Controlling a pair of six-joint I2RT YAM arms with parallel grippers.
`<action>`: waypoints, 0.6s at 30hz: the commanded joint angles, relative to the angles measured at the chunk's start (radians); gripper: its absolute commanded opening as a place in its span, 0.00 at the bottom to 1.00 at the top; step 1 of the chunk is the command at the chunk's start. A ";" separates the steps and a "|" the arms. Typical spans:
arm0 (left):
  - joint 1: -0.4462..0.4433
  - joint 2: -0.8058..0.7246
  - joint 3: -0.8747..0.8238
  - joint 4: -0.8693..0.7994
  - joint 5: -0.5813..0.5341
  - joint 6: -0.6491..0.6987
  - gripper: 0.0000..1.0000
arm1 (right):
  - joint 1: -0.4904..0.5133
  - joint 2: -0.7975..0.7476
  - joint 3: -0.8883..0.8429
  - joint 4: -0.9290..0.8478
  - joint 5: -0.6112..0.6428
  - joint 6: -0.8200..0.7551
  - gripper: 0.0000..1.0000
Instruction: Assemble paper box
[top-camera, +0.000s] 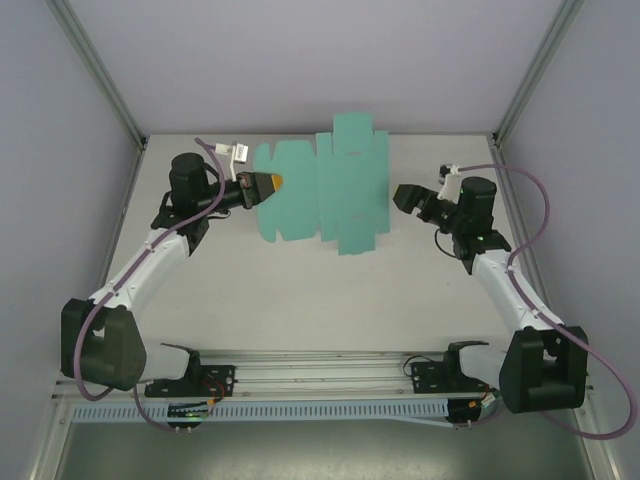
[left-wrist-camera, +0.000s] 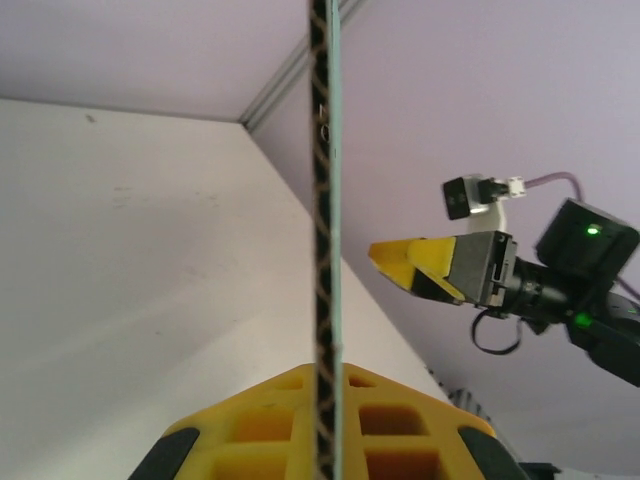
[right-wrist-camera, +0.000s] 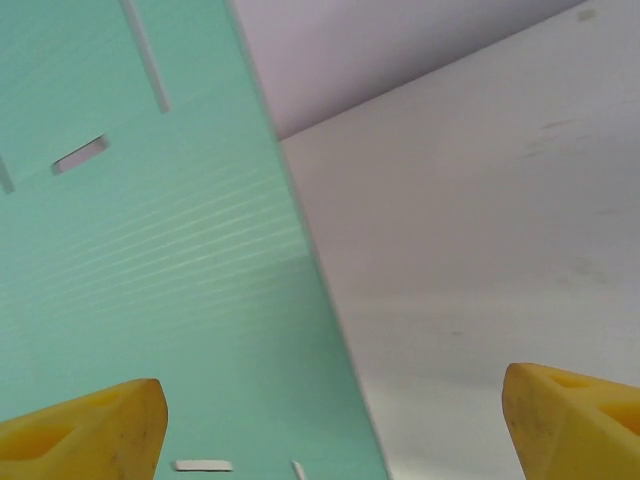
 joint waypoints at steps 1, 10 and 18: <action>0.010 -0.052 -0.026 0.162 0.112 -0.080 0.00 | -0.003 0.027 -0.006 0.135 -0.229 0.036 0.86; 0.012 -0.168 -0.083 0.155 0.077 -0.054 0.00 | -0.003 0.103 -0.009 0.291 -0.392 0.105 0.49; 0.012 -0.180 -0.093 0.123 0.040 -0.032 0.00 | 0.007 0.073 -0.028 0.313 -0.431 0.093 0.18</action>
